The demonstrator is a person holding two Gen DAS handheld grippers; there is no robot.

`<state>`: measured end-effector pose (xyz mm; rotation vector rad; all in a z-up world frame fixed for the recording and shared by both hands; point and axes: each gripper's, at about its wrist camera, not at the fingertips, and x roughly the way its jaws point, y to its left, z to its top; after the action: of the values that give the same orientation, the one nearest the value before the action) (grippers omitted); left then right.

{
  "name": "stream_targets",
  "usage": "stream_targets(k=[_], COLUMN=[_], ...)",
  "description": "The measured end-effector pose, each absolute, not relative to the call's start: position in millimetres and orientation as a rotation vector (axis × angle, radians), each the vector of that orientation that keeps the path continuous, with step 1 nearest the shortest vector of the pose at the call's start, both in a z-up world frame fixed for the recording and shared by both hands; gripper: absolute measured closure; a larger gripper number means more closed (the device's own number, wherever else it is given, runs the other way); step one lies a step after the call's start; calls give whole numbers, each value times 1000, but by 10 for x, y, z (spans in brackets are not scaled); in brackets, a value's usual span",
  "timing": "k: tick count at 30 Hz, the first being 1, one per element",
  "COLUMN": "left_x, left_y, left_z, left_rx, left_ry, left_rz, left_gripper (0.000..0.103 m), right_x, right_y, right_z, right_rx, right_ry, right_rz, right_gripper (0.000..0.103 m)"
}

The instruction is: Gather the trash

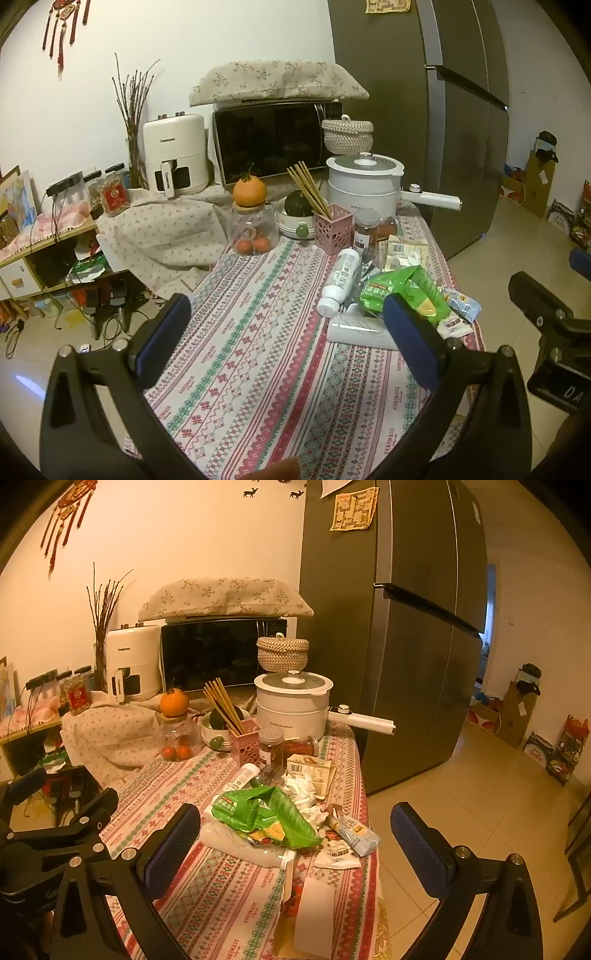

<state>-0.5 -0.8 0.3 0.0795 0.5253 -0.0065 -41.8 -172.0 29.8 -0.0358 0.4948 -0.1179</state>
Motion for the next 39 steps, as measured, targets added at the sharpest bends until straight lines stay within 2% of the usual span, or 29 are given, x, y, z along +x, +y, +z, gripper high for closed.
stream_targets(k=[39], left_x=[-36], left_y=[15], left_z=[92], left_rx=[74], left_ry=[507], left_rz=[-2], left_gripper=[0], right_x=[-432], right_y=[-1689], right_z=[300], right_rx=[-36], right_ry=[492], right_rz=[-111], right_gripper=[0])
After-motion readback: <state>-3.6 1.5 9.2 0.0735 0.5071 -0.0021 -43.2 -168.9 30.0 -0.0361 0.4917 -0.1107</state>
